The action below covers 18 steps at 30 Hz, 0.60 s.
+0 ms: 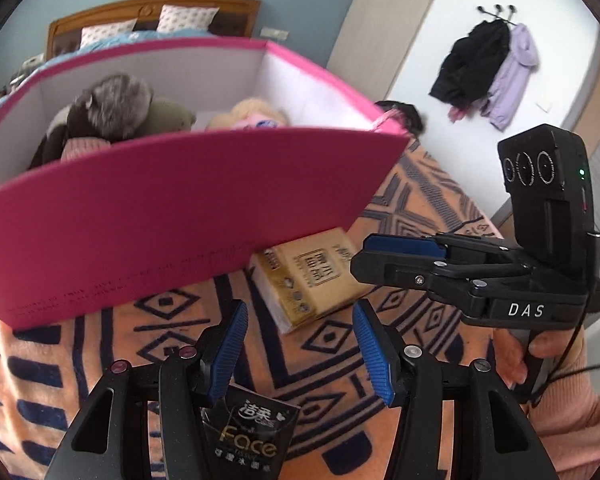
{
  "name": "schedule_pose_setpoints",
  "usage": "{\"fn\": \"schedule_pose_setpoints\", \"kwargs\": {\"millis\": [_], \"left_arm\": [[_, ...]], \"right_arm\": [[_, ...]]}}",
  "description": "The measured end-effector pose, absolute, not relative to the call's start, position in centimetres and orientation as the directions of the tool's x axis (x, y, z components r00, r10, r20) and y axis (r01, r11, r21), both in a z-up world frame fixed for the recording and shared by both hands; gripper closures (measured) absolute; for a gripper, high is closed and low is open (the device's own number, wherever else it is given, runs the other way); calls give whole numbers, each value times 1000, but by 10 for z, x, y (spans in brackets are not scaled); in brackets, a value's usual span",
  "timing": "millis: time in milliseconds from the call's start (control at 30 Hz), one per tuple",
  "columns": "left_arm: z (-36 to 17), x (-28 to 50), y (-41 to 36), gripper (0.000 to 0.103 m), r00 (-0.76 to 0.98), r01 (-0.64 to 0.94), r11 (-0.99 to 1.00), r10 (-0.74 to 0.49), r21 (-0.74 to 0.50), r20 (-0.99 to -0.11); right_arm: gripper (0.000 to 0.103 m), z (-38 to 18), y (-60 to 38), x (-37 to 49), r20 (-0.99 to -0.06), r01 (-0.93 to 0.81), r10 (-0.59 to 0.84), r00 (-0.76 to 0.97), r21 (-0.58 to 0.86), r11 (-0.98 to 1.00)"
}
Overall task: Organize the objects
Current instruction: 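Reach the right gripper to the cream-and-gold tissue pack on the blanket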
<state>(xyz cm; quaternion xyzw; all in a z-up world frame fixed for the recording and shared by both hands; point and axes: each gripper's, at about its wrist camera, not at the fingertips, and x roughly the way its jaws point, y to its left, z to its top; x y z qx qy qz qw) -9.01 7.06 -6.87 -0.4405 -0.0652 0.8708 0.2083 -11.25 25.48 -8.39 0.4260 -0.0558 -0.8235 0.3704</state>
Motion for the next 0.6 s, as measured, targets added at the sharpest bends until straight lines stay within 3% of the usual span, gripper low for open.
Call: {"fn": "schedule_pose_setpoints", "kwargs": {"millis": [133, 267, 600], "left_arm": [[-76, -97, 72, 52, -503, -293, -900, 432, -323, -749], [-81, -103, 75, 63, -481, -280, -898, 437, -340, -760], [-82, -100, 76, 66, -470, -284, -886, 462, -367, -752]], "right_arm": [[61, -94, 255, -118, -662, 538, -660, -355, 433, -723], [61, -96, 256, -121, -657, 528, -668, -348, 451, -719], [66, -97, 252, -117, -666, 532, -658, -351, 436, -726]]}}
